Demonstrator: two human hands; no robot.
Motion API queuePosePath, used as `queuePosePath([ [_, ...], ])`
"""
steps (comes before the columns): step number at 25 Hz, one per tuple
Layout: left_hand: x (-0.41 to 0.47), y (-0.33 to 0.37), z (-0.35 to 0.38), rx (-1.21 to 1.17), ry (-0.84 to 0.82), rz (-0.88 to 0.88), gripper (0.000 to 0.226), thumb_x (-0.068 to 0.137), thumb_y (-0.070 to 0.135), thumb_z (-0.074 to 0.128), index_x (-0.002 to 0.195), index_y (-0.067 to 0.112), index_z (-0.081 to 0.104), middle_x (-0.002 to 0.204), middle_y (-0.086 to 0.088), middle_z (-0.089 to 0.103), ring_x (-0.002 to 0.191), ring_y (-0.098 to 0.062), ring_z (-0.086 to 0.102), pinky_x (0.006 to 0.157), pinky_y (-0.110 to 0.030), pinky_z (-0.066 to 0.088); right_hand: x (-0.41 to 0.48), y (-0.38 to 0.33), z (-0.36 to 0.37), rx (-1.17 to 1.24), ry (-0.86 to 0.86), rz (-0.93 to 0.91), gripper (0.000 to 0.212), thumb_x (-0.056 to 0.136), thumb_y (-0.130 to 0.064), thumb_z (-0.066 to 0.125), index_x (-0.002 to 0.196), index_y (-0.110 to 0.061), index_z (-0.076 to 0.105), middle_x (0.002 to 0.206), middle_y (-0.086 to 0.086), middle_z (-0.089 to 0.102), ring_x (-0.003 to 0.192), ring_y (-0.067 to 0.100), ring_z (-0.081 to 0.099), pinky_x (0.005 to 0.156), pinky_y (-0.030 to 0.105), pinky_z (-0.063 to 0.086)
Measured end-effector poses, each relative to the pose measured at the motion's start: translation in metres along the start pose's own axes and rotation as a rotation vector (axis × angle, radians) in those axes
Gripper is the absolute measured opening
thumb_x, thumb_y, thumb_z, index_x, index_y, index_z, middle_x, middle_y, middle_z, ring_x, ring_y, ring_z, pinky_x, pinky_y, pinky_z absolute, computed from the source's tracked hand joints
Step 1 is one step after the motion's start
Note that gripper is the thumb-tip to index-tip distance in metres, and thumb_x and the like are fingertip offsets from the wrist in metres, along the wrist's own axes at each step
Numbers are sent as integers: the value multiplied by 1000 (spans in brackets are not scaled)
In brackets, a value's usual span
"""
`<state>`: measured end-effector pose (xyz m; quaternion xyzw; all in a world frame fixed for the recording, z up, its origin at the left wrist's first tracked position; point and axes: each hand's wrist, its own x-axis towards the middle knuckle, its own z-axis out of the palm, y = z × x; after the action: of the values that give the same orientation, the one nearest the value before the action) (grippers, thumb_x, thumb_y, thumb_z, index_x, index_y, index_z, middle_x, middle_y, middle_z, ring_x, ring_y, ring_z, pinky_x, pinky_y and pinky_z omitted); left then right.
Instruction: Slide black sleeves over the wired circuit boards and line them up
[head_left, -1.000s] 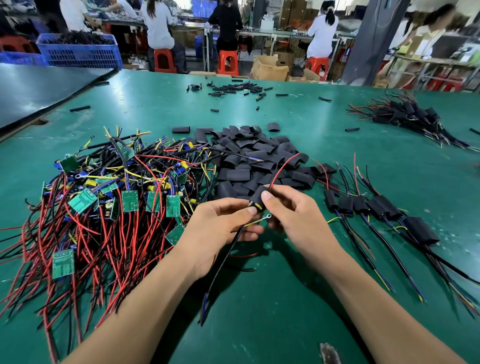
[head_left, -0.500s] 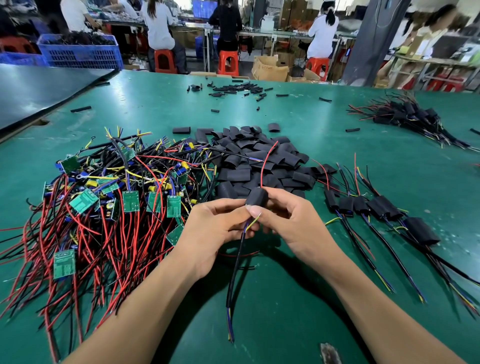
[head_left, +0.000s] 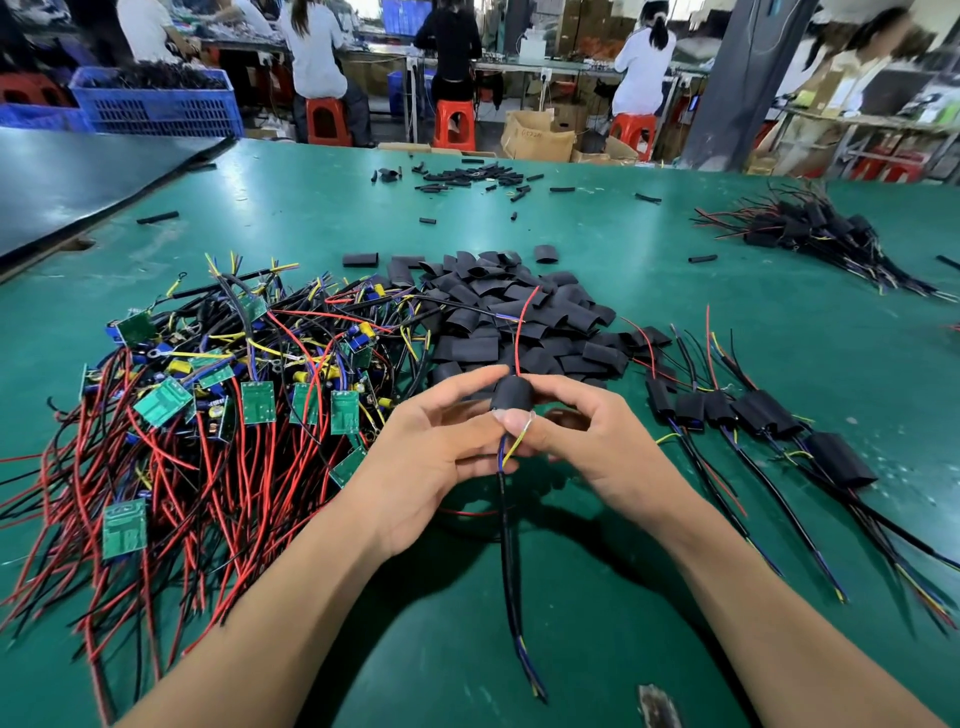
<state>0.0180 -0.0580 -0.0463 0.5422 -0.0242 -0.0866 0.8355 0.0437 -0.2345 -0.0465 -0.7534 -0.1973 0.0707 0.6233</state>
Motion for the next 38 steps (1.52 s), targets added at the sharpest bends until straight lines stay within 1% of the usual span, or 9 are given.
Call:
queuePosePath([
  [5,2,-1,1,-1,112,45,38,83,-4,68,119,8,65,86,-9,63,61,-17,65,64,-27,57,0,-2,-2,-114,106,-28,45,73,-47,80,116,-36,69,110,-19,72,91,1,65,84,13,49],
  [9,2,-1,0,-15,112,41,44,76,3,73,119,6,64,90,-11,69,65,-18,69,66,-30,59,-2,-3,-3,-155,103,-23,41,81,-31,81,119,-38,68,109,-18,72,83,3,61,84,18,50],
  [13,3,2,-3,-40,55,21,49,70,10,75,117,9,64,85,-4,75,70,-19,73,67,-28,59,-4,-1,-1,-177,159,-30,38,87,-25,78,123,-33,69,91,-21,68,74,6,59,80,22,51],
  [18,4,-2,-2,73,115,134,33,81,2,71,113,8,67,94,-8,77,70,-18,72,69,-27,60,-4,-3,3,-268,189,-76,39,90,-24,74,128,-26,66,111,-15,69,78,1,59,83,16,47],
  [24,3,-5,3,224,156,249,31,87,-8,65,110,13,68,92,-2,78,71,-11,71,67,-22,58,-5,-2,7,-230,183,-103,38,88,-22,72,124,-28,64,106,-15,68,78,16,65,79,19,50],
  [29,2,0,2,-16,56,78,40,80,16,70,120,14,65,84,-8,74,72,-21,72,67,-28,58,-4,-3,3,-246,180,-69,38,93,-17,70,128,-30,63,107,-23,66,81,-8,59,79,5,40],
  [32,4,2,-1,-47,94,48,19,85,20,68,102,13,69,75,-8,71,67,-22,72,66,-29,59,-6,-7,3,-149,69,-26,29,88,-32,71,115,-40,66,87,3,73,76,10,58,72,30,48],
  [34,3,2,-2,-57,94,37,19,79,23,71,94,13,68,73,-7,71,66,-22,72,64,-29,59,-6,-7,4,-81,33,10,29,83,-43,70,112,-41,68,94,20,71,77,20,58,80,47,53],
  [38,3,5,-2,-106,59,-6,18,76,26,71,90,15,66,76,-8,72,69,-24,74,63,-32,60,-6,-6,3,-43,20,-12,38,79,-55,68,116,-44,69,97,33,63,77,22,51,74,42,45],
])
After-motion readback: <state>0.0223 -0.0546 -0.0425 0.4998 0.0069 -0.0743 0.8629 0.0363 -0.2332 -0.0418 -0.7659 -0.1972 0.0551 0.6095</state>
